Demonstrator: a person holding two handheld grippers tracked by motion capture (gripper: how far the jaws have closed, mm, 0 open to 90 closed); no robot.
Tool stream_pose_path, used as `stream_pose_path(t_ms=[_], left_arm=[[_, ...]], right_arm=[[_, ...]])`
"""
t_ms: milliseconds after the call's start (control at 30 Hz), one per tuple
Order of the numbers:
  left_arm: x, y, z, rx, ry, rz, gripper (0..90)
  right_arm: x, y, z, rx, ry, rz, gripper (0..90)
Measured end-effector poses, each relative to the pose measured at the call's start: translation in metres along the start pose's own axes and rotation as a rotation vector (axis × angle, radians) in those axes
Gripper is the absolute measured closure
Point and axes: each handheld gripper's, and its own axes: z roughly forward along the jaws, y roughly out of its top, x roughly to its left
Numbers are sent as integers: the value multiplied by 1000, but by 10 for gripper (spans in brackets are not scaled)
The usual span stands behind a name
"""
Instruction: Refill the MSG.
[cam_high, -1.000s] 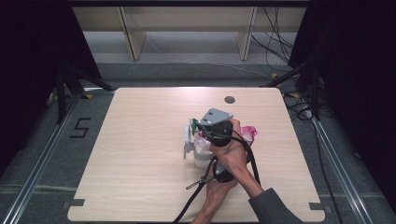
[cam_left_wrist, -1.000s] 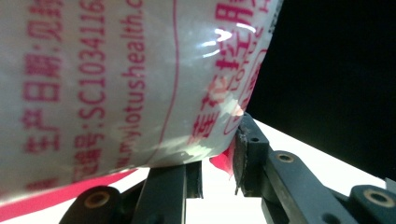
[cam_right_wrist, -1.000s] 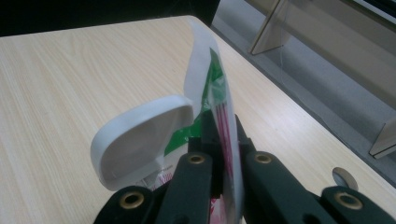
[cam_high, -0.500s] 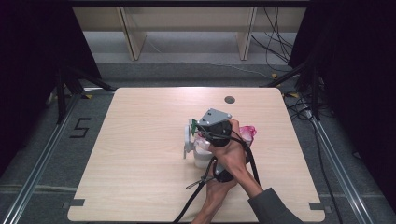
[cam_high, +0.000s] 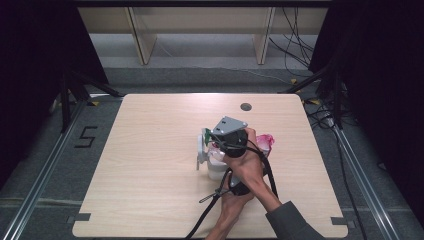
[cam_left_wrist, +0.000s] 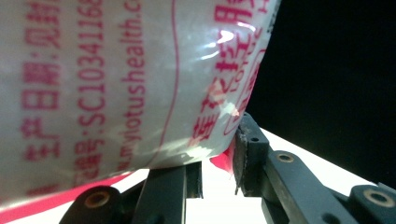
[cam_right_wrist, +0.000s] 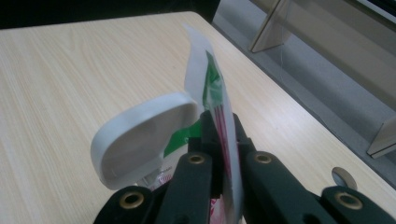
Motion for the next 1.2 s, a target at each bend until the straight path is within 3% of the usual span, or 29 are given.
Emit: stream_pose_path(t_ms=[67, 333, 400, 433, 667, 767, 1200], left_arm=[[0, 0, 0, 0, -4, 5, 749], [1, 1, -1, 2, 3, 12, 749], [1, 0, -1, 2, 4, 8, 750], [1, 0, 0, -2, 2, 3, 749], [1, 1, 0, 0, 1, 9, 750], [1, 1, -1, -2, 1, 11, 750], [1, 0, 0, 0, 10, 13, 751]], right_arm=[[0, 0, 1, 6, 2, -21, 900], [1, 1, 1, 1, 1, 8, 900], [-1, 0, 1, -6, 2, -12, 900], [1, 0, 1, 1, 4, 5, 900], [-1, 0, 0, -7, 4, -11, 900], [1, 0, 1, 2, 0, 8, 900], [1, 0, 1, 4, 2, 2, 900]])
